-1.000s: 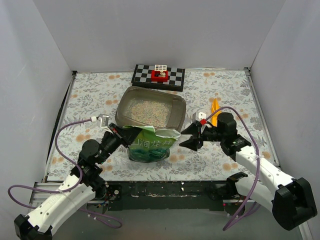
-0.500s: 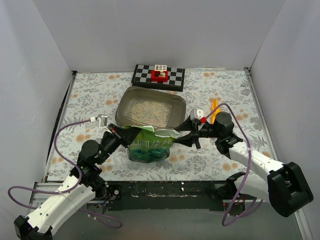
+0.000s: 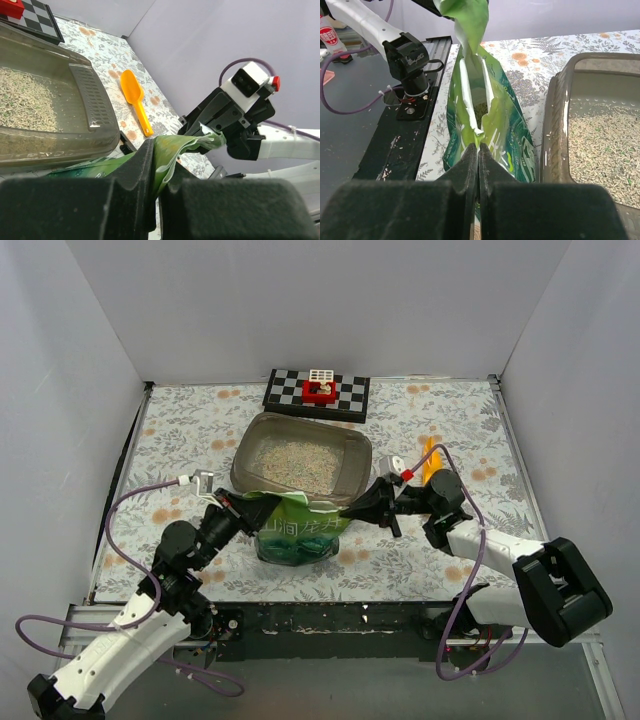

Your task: Fill the litter box with clean litter

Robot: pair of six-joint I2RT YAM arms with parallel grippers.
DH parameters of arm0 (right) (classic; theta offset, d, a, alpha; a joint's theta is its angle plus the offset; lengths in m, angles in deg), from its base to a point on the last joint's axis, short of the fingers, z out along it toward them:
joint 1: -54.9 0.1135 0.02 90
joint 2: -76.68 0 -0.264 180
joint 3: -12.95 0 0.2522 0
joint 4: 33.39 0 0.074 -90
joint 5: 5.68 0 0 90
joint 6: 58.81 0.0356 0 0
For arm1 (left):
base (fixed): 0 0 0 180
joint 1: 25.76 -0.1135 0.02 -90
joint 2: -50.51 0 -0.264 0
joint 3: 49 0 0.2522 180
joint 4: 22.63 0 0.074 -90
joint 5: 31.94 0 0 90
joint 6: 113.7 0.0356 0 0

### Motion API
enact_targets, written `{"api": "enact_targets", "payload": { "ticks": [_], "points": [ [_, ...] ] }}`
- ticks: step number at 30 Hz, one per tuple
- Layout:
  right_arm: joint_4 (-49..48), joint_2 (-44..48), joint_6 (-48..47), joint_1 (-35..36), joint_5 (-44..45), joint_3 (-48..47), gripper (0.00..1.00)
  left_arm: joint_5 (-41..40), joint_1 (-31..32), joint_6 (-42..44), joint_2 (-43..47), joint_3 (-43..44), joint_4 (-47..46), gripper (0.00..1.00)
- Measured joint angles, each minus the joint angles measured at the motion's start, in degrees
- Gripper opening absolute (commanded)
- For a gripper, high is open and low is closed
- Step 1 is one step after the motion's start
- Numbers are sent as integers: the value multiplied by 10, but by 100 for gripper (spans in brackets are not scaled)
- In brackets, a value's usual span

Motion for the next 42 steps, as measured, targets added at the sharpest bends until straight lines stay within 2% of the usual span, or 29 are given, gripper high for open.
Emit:
{"api": "enact_targets", "payload": {
  "ticks": [4, 6, 10, 16, 21, 31, 38, 42],
  "points": [
    [-59, -8, 39, -3, 0, 22, 1, 2, 0, 19, 9, 12, 22, 44],
    [-74, -8, 53, -4, -1, 32, 1, 10, 0, 33, 18, 15, 29, 50],
    [-71, 11, 62, -5, 0, 43, 1, 34, 0, 57, 38, 15, 49, 53],
    [3, 68, 32, -9, -3, 49, 1, 63, 0, 78, 45, -23, 30, 53],
    [52, 91, 11, -16, -7, 49, 1, 79, -1, 95, 19, -43, 2, 48],
    [95, 111, -1, -28, -9, 48, 1, 131, -1, 128, -23, -46, -52, 0],
    [135, 138, 29, -45, -12, 47, 1, 218, -1, 113, -96, -34, -87, 0],
    [273, 160, 30, -48, 1, 6, 1, 229, -1, 77, -103, -9, -44, 0]
  ]
}}
